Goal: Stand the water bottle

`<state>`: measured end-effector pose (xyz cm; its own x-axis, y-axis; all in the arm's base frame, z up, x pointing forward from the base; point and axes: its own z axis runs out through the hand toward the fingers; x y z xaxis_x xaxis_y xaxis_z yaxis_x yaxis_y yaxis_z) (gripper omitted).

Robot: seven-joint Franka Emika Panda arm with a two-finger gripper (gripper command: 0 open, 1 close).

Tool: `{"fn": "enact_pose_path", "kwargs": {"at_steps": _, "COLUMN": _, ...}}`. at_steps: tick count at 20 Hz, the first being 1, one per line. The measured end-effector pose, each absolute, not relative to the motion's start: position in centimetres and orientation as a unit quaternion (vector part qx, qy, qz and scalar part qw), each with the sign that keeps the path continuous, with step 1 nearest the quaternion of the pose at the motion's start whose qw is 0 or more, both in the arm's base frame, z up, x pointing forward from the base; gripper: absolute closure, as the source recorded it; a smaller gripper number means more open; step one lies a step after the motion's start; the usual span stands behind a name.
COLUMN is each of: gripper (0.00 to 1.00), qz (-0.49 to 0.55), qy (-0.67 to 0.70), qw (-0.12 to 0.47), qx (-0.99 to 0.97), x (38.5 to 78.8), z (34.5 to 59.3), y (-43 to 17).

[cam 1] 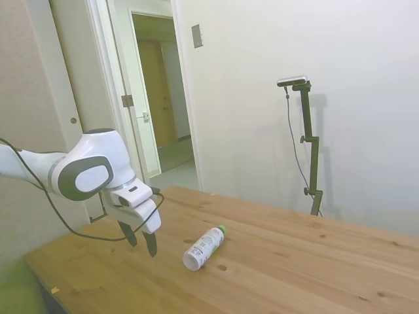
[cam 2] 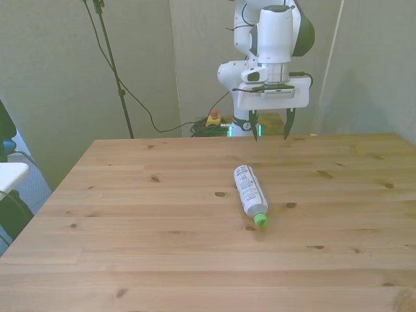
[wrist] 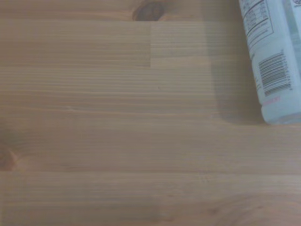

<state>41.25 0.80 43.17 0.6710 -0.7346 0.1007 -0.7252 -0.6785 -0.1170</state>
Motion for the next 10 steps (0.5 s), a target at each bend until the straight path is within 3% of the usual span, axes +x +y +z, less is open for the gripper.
{"fn": "enact_pose_path", "kwargs": {"at_steps": 4, "gripper": 0.0, "qz": -0.078, "qy": 0.402, "qw": 0.032, "qx": -0.912, "x": 42.0, "z": 43.3, "y": 0.6}}
{"fn": "enact_pose_path", "kwargs": {"at_steps": 10, "gripper": 0.0, "qz": -0.112, "qy": 0.432, "qw": 0.027, "qx": -0.894, "x": 49.6, "z": 45.4, "y": -3.0}}
